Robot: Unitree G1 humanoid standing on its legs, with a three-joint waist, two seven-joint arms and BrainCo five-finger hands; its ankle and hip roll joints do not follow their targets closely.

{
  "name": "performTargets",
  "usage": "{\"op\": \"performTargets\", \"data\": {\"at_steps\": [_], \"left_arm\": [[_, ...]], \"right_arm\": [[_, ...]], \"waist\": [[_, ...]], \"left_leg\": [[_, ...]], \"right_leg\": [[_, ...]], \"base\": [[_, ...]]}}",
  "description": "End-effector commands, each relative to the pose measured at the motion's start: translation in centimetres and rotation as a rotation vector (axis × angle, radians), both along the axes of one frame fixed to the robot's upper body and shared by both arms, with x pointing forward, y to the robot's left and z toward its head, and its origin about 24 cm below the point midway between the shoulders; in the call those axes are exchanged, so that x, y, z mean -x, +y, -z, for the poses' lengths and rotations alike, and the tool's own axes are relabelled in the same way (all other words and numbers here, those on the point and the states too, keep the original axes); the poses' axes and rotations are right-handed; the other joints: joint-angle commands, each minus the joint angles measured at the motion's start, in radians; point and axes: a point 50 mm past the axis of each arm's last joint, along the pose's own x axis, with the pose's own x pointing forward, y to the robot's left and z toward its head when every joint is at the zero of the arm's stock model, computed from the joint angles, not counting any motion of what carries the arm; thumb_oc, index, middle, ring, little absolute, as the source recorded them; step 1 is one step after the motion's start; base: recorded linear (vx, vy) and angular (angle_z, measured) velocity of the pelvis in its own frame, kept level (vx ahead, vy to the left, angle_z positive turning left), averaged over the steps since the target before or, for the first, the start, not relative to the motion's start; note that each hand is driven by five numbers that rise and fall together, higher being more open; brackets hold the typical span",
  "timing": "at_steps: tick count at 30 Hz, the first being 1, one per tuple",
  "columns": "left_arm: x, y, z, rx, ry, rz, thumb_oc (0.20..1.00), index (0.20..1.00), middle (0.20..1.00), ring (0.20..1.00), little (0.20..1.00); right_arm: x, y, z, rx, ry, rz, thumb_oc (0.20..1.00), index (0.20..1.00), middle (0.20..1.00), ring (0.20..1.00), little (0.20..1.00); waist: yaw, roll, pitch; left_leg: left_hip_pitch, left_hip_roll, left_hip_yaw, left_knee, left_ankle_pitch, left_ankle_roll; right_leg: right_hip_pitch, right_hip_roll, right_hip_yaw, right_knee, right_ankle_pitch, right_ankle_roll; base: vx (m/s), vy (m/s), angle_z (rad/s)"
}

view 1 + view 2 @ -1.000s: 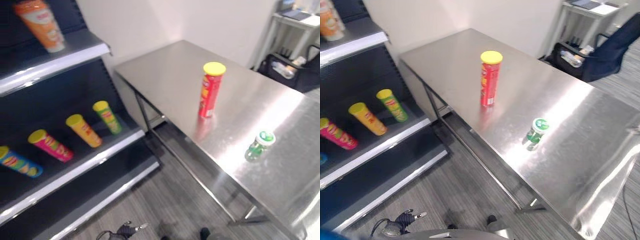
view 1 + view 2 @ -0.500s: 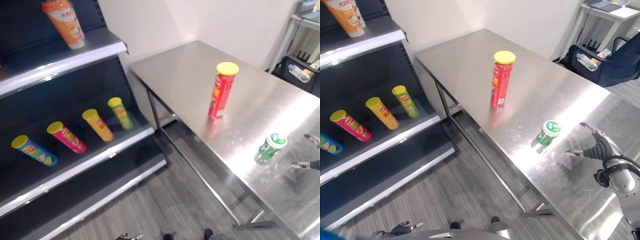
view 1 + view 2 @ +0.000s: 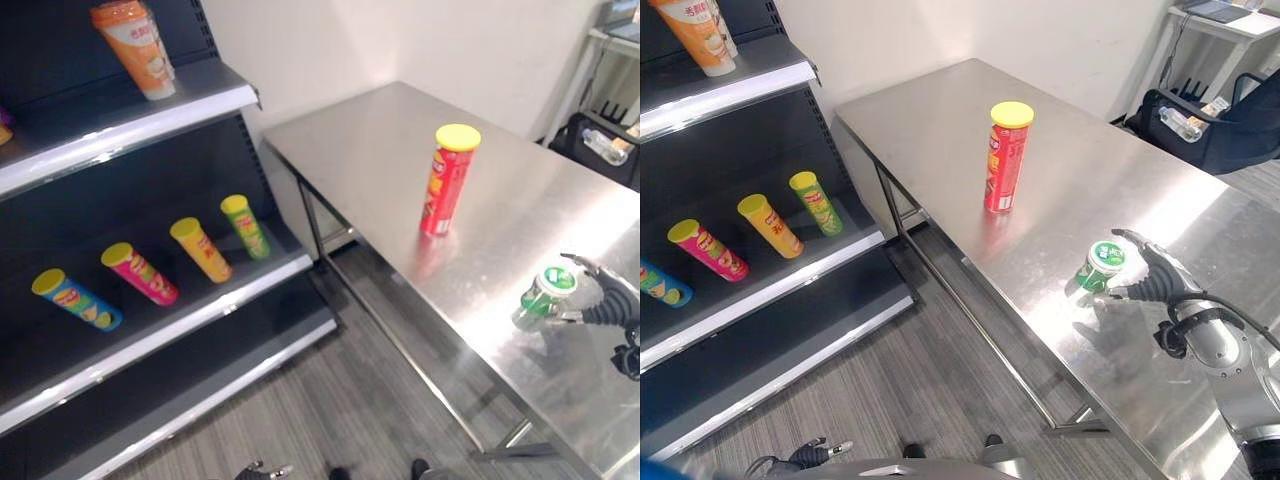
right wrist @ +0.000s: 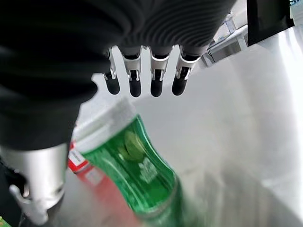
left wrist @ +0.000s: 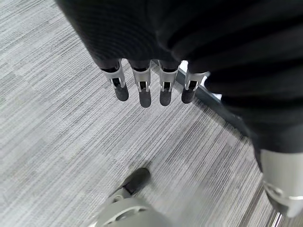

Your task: Put the goods on the table back onto the shelves and tidy them up.

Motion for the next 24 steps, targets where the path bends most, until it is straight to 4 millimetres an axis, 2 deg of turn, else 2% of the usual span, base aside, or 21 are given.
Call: {"op": "performTargets", "data": {"at_steps": [1, 9, 18, 19, 20, 21, 24], "left_arm": [[-3.1, 0.6, -0.7, -0.035, -0.056, 0.078, 1.0, 1.0, 1.0, 1.0, 1.0], [-5.0, 0.0, -1.3, -0.034, -0.11, 0.137, 1.0, 1.0, 1.0, 1.0, 1.0], [-4.7, 0.4, -1.2, -0.045, -0.093, 0.134, 1.0, 1.0, 1.0, 1.0, 1.0], [-4.4, 0.5, -1.1, -0.049, -0.081, 0.133, 1.0, 1.0, 1.0, 1.0, 1.0], [-4.2, 0.6, -1.1, -0.052, -0.075, 0.133, 1.0, 1.0, 1.0, 1.0, 1.0], [-4.0, 0.7, -1.0, -0.055, -0.067, 0.132, 1.0, 1.0, 1.0, 1.0, 1.0], [-3.5, 0.7, -0.9, -0.056, -0.051, 0.12, 1.0, 1.0, 1.0, 1.0, 1.0]], "right_arm": [[-1.8, 1.5, -2.7, 0.066, -0.113, -0.094, 1.0, 1.0, 1.0, 1.0, 1.0], [-3.4, 2.4, -1.6, 0.076, -0.051, -0.126, 1.0, 1.0, 1.0, 1.0, 1.0], [-3.3, 2.3, -1.3, 0.11, -0.022, -0.127, 1.0, 1.0, 1.0, 1.0, 1.0], [-3.3, 2.3, -1.3, 0.11, -0.015, -0.128, 0.934, 0.934, 0.934, 0.934, 0.934], [-3.3, 2.3, -1.2, 0.109, -0.01, -0.13, 0.294, 0.294, 0.294, 0.294, 0.294], [-3.2, 2.3, -1.1, 0.111, -0.004, -0.128, 0.2, 0.2, 0.2, 0.2, 0.2], [-3.1, 2.3, -0.8, 0.114, 0.003, -0.132, 0.2, 0.2, 0.2, 0.2, 0.2]], "waist": [[0.048, -0.02, -0.012], [0.045, -0.018, -0.018], [0.047, -0.018, -0.019], [0.048, -0.018, -0.019], [0.049, -0.018, -0.02], [0.05, -0.018, -0.02], [0.055, -0.02, -0.022]], "left_leg": [[0.058, 0.084, 0.071, 0.014, -0.04, -0.1], [0.074, 0.084, 0.089, 0.014, -0.047, -0.098], [0.066, 0.08, 0.078, 0.014, -0.046, -0.097], [0.065, 0.079, 0.077, 0.014, -0.047, -0.097], [0.064, 0.078, 0.077, 0.014, -0.048, -0.097], [0.065, 0.078, 0.075, 0.014, -0.048, -0.097], [0.066, 0.078, 0.072, 0.014, -0.048, -0.098]], "right_leg": [[-0.048, -0.046, -0.006, 0.051, -0.013, 0.077], [-0.046, -0.041, 0.016, 0.042, -0.008, 0.079], [-0.048, -0.044, 0.009, 0.045, -0.011, 0.079], [-0.049, -0.045, 0.007, 0.046, -0.012, 0.079], [-0.048, -0.045, 0.005, 0.045, -0.012, 0.079], [-0.046, -0.046, 0.003, 0.045, -0.012, 0.079], [-0.039, -0.046, -0.005, 0.045, -0.014, 0.079]], "base": [[0.03, -0.001, -0.08], [0.03, 0.005, -0.12], [0.01, 0.0, 0.0], [0.0, 0.0, 0.0], [0.0, 0.0, 0.0], [0.0, 0.0, 0.0], [0.01, -0.001, 0.01]]}}
